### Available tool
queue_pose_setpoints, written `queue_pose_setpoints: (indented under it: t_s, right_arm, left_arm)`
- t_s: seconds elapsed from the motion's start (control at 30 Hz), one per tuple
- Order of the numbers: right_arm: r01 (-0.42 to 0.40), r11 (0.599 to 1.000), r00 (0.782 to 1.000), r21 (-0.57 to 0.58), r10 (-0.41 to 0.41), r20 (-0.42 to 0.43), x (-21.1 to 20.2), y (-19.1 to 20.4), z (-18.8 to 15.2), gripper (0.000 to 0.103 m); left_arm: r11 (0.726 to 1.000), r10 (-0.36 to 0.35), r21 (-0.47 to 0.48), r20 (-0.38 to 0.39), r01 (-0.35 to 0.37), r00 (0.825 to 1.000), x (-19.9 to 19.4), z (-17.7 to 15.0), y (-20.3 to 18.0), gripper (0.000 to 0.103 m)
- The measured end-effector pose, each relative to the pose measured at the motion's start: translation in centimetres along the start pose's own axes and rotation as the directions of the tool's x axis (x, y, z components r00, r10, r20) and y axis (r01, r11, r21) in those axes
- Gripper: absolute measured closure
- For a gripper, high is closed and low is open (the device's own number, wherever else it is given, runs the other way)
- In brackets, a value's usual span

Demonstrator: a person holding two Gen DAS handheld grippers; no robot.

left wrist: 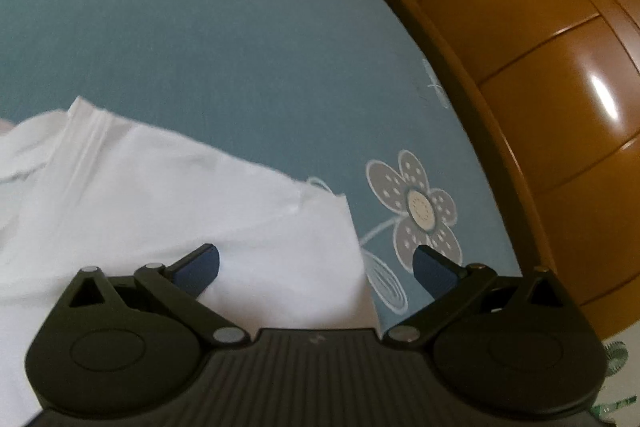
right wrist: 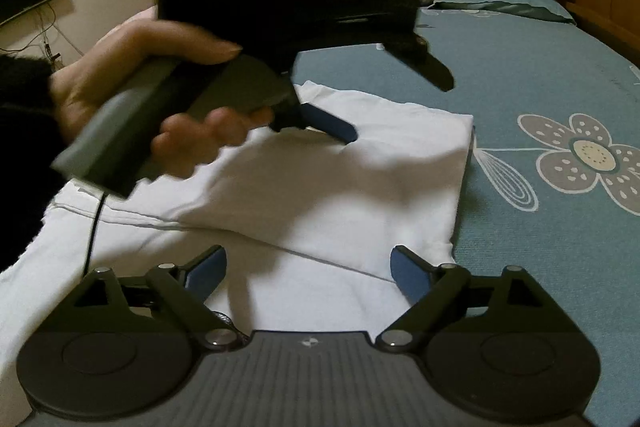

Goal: Fold clothes

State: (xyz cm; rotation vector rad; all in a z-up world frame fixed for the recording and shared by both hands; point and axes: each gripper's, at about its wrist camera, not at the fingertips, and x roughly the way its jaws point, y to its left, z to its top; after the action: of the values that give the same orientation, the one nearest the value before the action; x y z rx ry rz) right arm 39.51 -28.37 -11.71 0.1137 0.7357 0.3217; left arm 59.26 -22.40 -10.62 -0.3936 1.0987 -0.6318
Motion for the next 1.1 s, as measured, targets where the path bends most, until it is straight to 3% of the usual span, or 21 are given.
queue_pose_setpoints:
  t_s: [0.1, 0.3, 0.37, 0.53, 0.77, 1.1]
  right_arm:
    - [-0.006, 1.000, 1.000, -0.004, 0.006, -0.003, 0.1, 0.1, -0.1, 0.005]
    - [0.004, 1.000, 0.999, -0.002, -0.004, -0.045, -0.9, 1.0, 0.0, 0.003]
    - [-0.001, 1.000, 0.998, -0.012, 0.000, -0.056, -1.4, 1.3, -0.2, 0.002]
    - [-0.001, 0.998, 0.997, -0.059, -0.003, -0.073, -1.7, 2.2, -0.8, 0.001]
    - [-0.025, 0.998, 0.997, -0.065, 0.020, -0.072, -1.7, 2.5, -1.0, 0.000]
    - [-0.048, 0.999, 0.997, -0.011, 0.047, -0.061, -2.1, 2.3, -0.9, 0.000]
  left_arm:
    - [0.994, 0.056, 0.095, -0.045, -0.051, 0.997, -0.2, 0.0, -2.5, 0.001]
    - [0.958, 0.036, 0.286, -0.147, 0.007, 0.988, -0.4, -1.0, -7.2, 0.001]
    - [0.954, 0.013, 0.296, -0.182, 0.042, 0.983, 0.7, -1.1, -7.9, 0.001]
    - [0.952, 0.049, 0.306, -0.204, 0.016, 0.978, 4.0, -0.8, -8.0, 0.001]
    - [0.958, 0.040, 0.286, -0.139, 0.001, 0.990, 6.4, 0.9, -7.9, 0.001]
    - [0.942, 0.095, 0.335, -0.182, -0.029, 0.979, 1.2, -1.7, -8.8, 0.001]
